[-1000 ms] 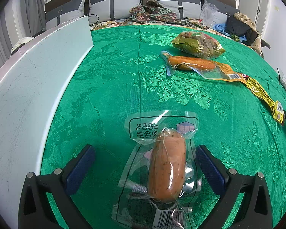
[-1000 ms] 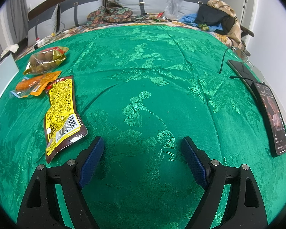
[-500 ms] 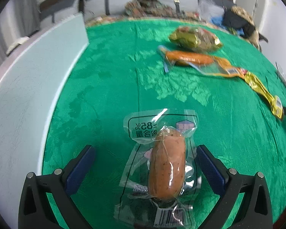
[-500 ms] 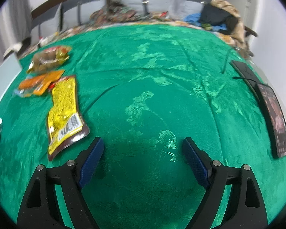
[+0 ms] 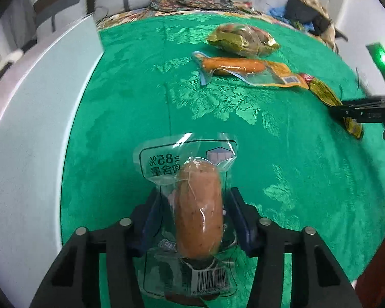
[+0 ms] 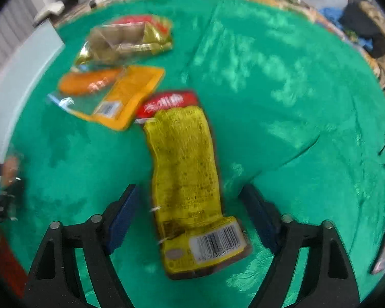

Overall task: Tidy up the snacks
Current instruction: 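Grasp the yellow-and-black packet with the right tool while the left holds the sausage, then carry both packs into the white box and open both tools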

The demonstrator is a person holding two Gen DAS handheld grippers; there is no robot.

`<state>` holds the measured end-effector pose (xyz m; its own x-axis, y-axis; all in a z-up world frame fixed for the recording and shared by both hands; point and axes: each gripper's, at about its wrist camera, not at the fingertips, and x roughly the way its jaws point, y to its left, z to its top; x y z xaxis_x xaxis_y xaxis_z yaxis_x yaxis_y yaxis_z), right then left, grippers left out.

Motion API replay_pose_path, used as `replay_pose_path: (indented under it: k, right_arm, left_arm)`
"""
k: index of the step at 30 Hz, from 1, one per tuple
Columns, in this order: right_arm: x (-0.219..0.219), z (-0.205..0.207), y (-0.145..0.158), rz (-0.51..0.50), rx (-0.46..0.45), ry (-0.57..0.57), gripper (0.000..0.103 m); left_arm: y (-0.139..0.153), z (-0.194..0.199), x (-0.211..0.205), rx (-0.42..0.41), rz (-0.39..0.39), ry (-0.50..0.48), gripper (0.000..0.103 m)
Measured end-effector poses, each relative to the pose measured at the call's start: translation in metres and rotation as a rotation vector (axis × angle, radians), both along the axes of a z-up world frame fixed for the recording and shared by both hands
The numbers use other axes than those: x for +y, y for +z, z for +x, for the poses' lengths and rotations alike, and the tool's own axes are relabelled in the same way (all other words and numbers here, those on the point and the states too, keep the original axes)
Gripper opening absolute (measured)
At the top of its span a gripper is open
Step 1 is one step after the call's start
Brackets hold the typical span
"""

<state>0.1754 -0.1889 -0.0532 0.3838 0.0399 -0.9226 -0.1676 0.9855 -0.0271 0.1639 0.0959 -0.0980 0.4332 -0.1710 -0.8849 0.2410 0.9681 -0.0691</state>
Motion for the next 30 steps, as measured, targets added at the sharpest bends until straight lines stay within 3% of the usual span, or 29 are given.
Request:
replay_pose_path:
  k: [1,2,5,9,11,16,18,21,24,26,29,30]
  right_arm:
    - [0.000,0.000,0.002,-0.008,0.003,-0.005,0.053]
    - [-0.003,-0.001,0.002,-0.002,0.026,-0.022,0.052]
    - [-0.016,-0.012,0.007,0.065,0.064,-0.054,0.050]
    - [-0.035,-0.038,0.033,0.234,0.027,-0.128,0.050]
    - [-0.029,-0.047,0.047,0.268,0.006,-0.128,0.050]
    - [0.040,-0.047,0.102,0.371,-0.062,-0.003,0.051]
    - [0.093,-0.048,0.127,0.439,-0.088,0.082,0.051]
    - [0.171,-0.048,0.153,0.520,-0.106,0.205,0.052]
    - [0.252,-0.048,0.170,0.579,-0.105,0.322,0.052]
    - [0.296,-0.050,0.171,0.594,-0.098,0.377,0.053]
    - [0.358,-0.059,0.157,0.618,-0.062,0.429,0.061]
    - [0.373,-0.063,0.150,0.627,-0.044,0.439,0.072]
  left_arm:
    - [0.001,-0.004,0.005,-0.002,-0.034,0.015,0.051]
    - [0.002,-0.007,0.008,-0.003,-0.059,0.027,0.051]
    - [0.004,-0.015,0.017,-0.002,-0.140,0.065,0.051]
    - [0.022,-0.026,0.026,-0.030,-0.266,0.104,0.051]
    - [0.039,-0.031,0.032,-0.054,-0.332,0.122,0.051]
    - [0.085,-0.045,0.075,-0.119,-0.445,0.201,0.051]
    - [0.103,-0.051,0.104,-0.153,-0.459,0.249,0.051]
    - [0.128,-0.061,0.158,-0.213,-0.429,0.346,0.052]
    - [0.138,-0.072,0.212,-0.257,-0.296,0.467,0.059]
    - [0.133,-0.077,0.244,-0.256,-0.204,0.552,0.072]
    - [0.113,-0.085,0.283,-0.200,-0.100,0.655,0.078]
    - [0.109,-0.091,0.292,-0.190,-0.087,0.683,0.078]
